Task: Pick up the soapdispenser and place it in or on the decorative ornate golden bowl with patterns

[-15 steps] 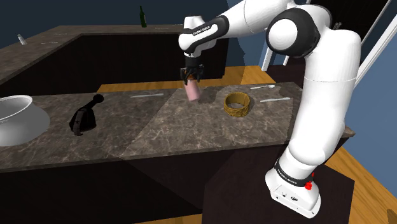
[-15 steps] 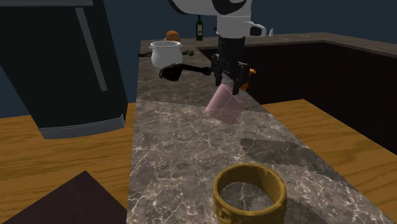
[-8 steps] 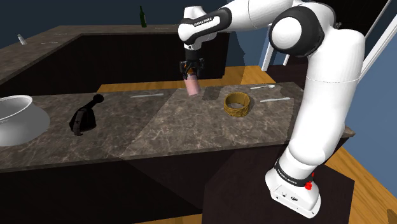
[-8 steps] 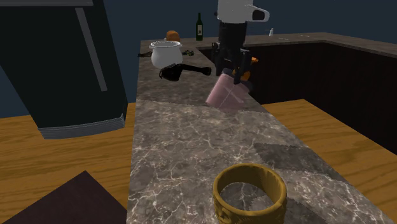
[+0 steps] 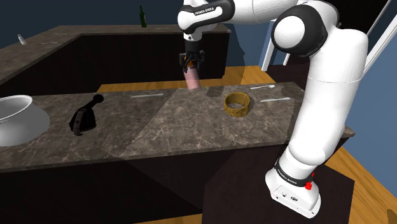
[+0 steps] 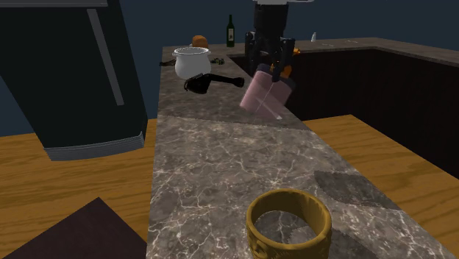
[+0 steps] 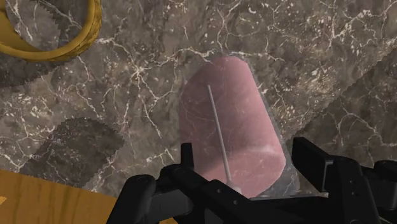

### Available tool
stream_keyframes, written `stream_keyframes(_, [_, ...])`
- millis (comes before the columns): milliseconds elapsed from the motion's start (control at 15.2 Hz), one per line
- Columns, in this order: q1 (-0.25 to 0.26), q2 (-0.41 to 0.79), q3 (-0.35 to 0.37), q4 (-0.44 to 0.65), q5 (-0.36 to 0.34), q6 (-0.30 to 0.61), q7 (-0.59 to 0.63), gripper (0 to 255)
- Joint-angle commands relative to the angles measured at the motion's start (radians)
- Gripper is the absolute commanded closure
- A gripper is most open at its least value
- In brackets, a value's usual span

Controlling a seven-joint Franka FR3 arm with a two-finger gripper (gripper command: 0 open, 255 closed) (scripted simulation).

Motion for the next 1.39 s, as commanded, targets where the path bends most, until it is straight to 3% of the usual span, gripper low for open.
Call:
stream_keyframes(0, [0.0, -0.002, 0.0, 0.025, 0.0, -0.027, 0.001, 255])
stream_keyframes(66, [0.0, -0.003, 0.0, 0.03, 0.0, -0.032, 0.001, 255])
stream_keyframes(726, [-0.081, -0.305, -0.069, -0.343, -0.013, 0.036, -0.147, 255])
stream_keyframes(1320, [-0.161, -0.523, -0.16, -0.558, -0.061, 0.034, -0.296, 255])
